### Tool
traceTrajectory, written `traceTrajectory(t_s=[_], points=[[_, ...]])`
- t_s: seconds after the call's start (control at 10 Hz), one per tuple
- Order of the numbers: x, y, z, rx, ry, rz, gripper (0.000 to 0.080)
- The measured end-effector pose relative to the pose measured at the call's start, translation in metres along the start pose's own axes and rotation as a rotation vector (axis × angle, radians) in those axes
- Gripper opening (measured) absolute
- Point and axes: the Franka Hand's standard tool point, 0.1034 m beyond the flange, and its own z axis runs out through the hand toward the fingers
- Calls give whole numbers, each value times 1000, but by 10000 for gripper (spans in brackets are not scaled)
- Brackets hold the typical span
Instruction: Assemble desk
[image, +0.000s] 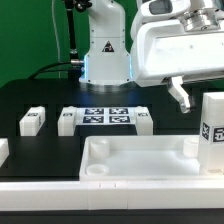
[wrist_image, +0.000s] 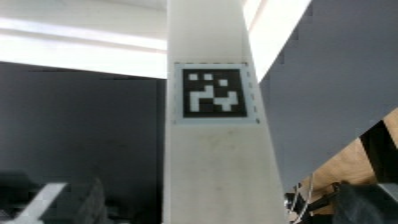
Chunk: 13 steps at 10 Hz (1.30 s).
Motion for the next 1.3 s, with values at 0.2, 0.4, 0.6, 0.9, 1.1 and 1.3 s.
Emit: traceTrajectory(t_s=[0.2, 0.4, 0.6, 0.9, 1.1, 1.3], points=[[0, 0, 0, 0, 0, 0, 649], [5, -8, -4, 21, -101, 32, 649], [13, -4, -10, 8, -101, 24, 649], [6, 6, -1, 47, -328, 45, 649], [3, 16, 1, 59, -423, 61, 649], [-1, 13, 0, 77, -507, 77, 649]])
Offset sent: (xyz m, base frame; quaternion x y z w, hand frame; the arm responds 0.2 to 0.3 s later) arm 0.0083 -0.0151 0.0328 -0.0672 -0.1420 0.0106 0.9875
